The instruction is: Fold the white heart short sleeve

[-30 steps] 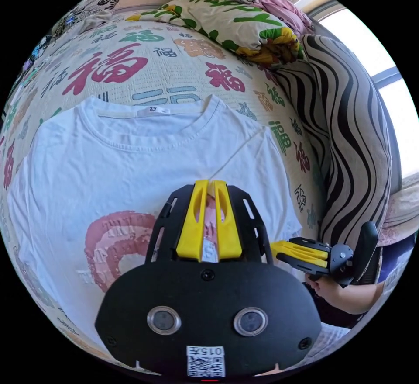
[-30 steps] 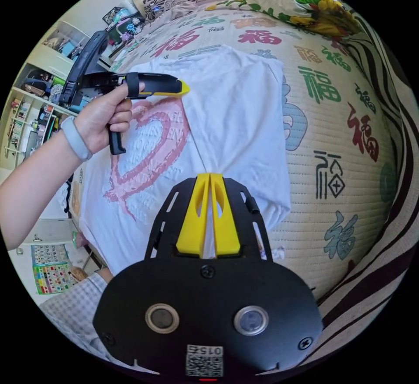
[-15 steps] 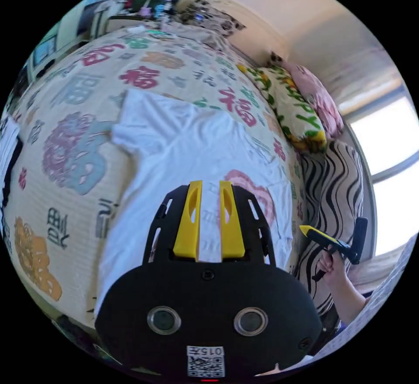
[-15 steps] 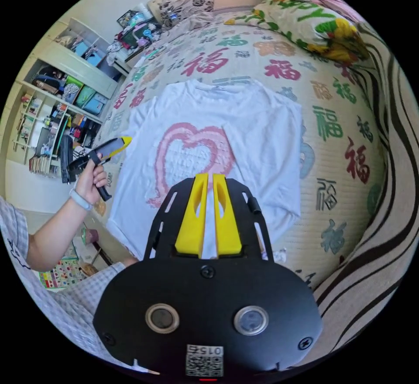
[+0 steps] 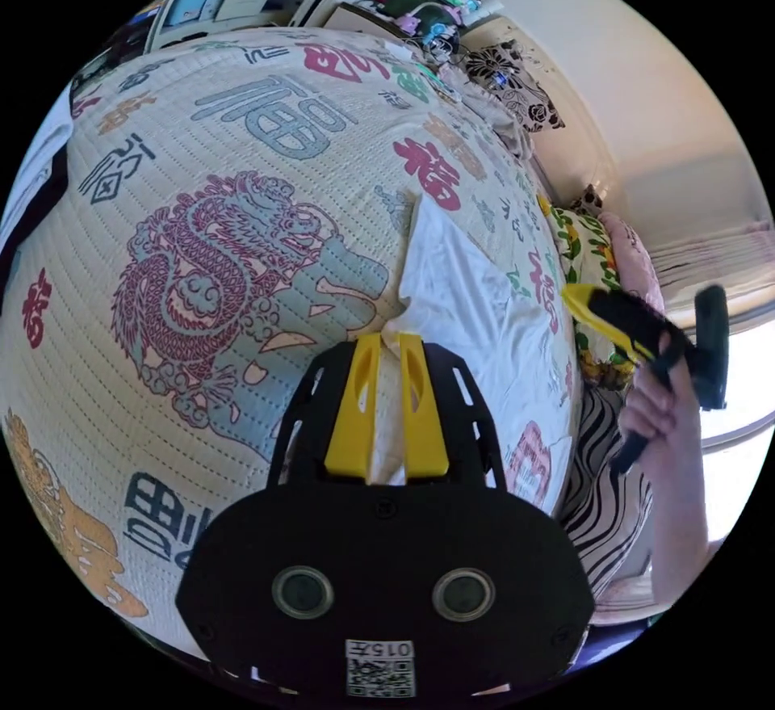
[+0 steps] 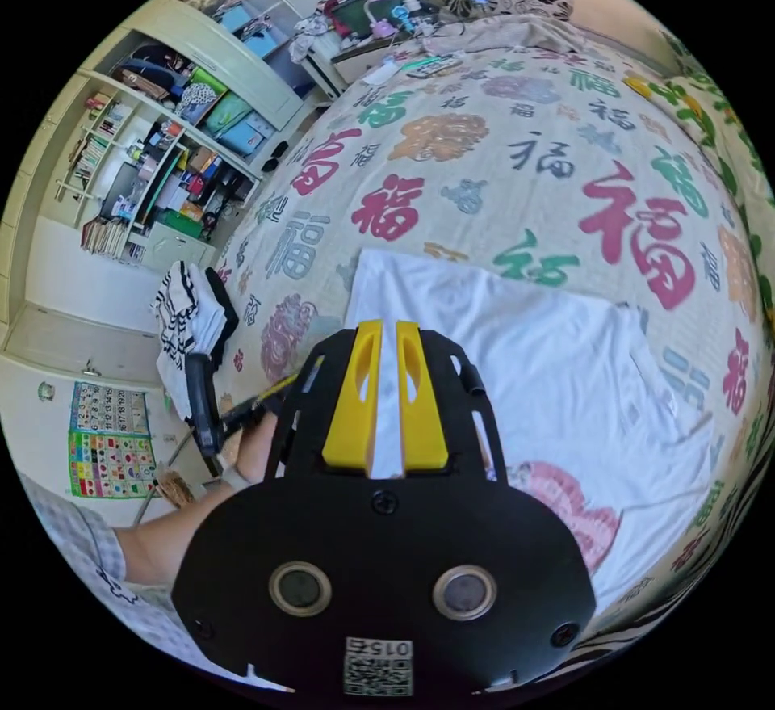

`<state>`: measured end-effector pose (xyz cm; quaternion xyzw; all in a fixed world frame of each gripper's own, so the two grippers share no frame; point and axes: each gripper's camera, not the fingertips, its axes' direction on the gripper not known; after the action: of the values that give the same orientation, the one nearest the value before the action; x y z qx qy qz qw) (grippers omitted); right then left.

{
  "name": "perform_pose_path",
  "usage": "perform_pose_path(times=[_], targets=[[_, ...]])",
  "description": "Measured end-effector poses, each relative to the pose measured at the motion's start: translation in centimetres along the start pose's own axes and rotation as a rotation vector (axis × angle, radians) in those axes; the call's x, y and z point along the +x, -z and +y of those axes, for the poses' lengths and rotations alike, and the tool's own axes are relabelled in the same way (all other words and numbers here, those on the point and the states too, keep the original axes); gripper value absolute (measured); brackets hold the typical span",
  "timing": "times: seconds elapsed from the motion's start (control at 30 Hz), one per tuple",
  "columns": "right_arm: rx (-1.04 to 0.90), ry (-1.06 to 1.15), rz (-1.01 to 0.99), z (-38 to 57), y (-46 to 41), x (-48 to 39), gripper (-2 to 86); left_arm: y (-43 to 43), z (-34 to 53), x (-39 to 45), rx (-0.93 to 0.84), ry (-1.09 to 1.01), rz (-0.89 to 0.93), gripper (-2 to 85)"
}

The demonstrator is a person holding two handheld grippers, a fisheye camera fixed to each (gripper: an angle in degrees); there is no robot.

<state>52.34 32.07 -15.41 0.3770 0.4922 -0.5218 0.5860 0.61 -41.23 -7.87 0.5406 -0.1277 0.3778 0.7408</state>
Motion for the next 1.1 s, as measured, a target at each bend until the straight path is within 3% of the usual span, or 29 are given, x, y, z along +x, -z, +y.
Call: perform_pose_path(times=[0.23, 0.4, 0.6, 0.83, 1.1], targets=[[-0.148, 0.086, 0.075, -11.0, -9.5, -4.3, 6.8, 4.9, 0.8, -2.9, 0.025, 0.032, 0.149, 0.8], [-0.332, 0.074, 0.183, -15.1, -16.3, -5.6, 8.0, 7.0, 1.0, -4.2, 0.037, 0.089, 0.158, 6.9], [-0.341, 0.057, 0.304, -16.5, -18.9, -4.9, 1.1, 6.3, -0.6, -4.6, 0.016, 0.11, 0.251, 3.4], [-0.212, -0.051, 0.139, -16.9, -13.4, 0.1, -0.7, 8.1, -1.9, -1.4, 0.046, 0.028, 0.231, -0.5], [0.04, -0.237, -0.01, -8.2, 1.1, 10.4, -0.7, 9.7, 0.6, 10.0, -0.023, -0.44, 0.256, -0.5]])
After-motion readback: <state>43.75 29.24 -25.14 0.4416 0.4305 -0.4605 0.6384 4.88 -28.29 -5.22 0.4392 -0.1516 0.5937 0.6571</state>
